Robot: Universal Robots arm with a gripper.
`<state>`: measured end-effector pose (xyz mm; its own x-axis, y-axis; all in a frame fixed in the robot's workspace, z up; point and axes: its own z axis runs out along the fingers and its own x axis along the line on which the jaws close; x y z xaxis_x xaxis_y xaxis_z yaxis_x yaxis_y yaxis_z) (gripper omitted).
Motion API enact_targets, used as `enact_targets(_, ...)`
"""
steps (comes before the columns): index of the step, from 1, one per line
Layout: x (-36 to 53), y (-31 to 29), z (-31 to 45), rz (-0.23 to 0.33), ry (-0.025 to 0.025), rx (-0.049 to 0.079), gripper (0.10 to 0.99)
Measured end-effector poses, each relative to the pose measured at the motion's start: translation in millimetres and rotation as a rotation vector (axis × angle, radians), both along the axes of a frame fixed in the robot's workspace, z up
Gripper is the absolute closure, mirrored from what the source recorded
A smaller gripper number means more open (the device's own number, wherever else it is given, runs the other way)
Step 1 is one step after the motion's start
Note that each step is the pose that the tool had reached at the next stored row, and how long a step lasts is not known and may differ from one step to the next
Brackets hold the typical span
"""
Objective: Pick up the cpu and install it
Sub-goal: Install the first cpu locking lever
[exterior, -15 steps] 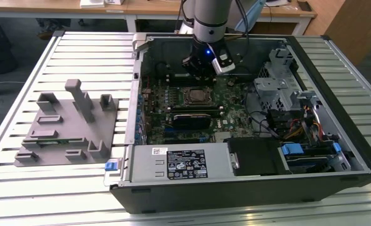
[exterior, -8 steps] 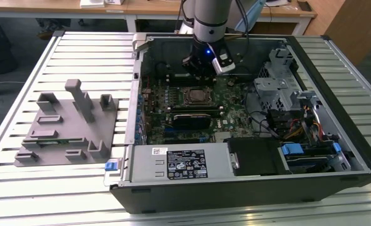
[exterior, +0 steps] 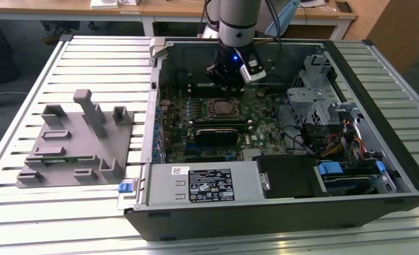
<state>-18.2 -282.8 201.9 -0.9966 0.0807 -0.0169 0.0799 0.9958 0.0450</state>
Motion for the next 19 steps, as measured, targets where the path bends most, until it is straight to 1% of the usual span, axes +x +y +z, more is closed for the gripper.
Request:
enact_targets(3,0.3,0.0,-1.0,0.000,0.0004,-0.008,0.980)
enact_targets(9,0.8,0.0,-3.2,0.000,0.0014,-0.017,0.980)
enact_targets(14,1.0,0.1,-3.7,0.000,0.0026,-0.018,0.980)
enact_targets(19,1.0,0.5,-3.9,0.000,0.0034,-0.013,0.980)
